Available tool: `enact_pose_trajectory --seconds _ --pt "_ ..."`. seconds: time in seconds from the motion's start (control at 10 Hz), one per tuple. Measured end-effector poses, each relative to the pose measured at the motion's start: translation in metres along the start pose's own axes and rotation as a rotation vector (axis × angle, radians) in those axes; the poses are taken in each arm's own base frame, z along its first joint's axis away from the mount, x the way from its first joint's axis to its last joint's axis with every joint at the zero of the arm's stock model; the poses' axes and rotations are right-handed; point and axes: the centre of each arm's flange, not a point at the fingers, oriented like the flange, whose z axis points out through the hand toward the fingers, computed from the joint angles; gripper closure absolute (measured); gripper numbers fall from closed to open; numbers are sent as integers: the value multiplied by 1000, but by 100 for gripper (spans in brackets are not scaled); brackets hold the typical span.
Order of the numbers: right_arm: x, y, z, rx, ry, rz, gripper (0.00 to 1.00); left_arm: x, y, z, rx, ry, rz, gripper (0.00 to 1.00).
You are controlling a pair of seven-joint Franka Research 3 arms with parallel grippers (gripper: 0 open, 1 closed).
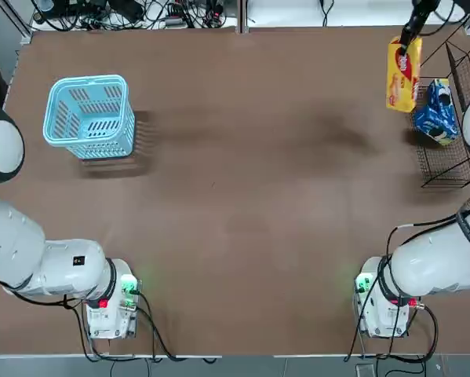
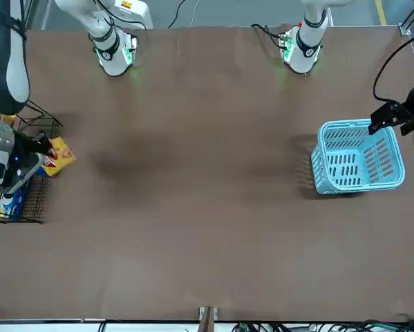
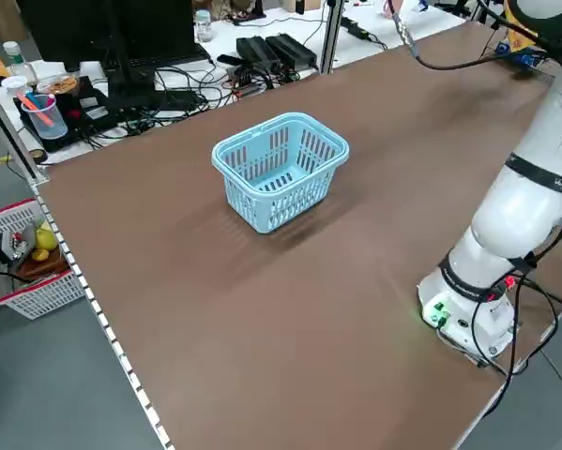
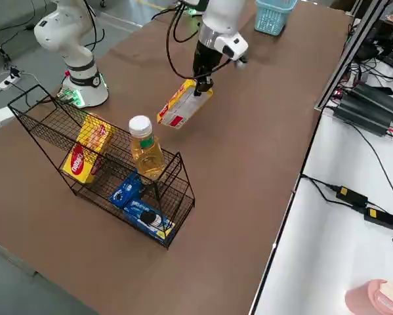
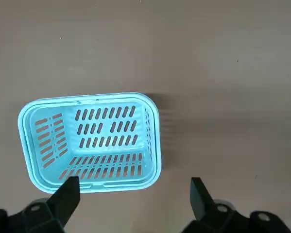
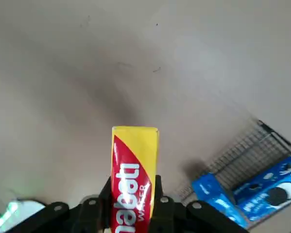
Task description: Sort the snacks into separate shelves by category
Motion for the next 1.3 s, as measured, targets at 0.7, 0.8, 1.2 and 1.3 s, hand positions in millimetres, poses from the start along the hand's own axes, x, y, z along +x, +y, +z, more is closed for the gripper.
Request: enact_pose_trajectory --seconds 0.7,0.8,1.2,1.3 --pt "5 14 -20 -46 -202 -751 68 0 0 -1 0 2 0 0" --pt "5 11 -21 -3 -223 -809 68 0 0 -1 0 2 0 0" --pt "-14 17 -39 61 -410 -1007 68 0 0 -1 0 2 0 0" --pt "-16 21 -40 66 -444 -1033 68 0 0 -1 0 2 0 0"
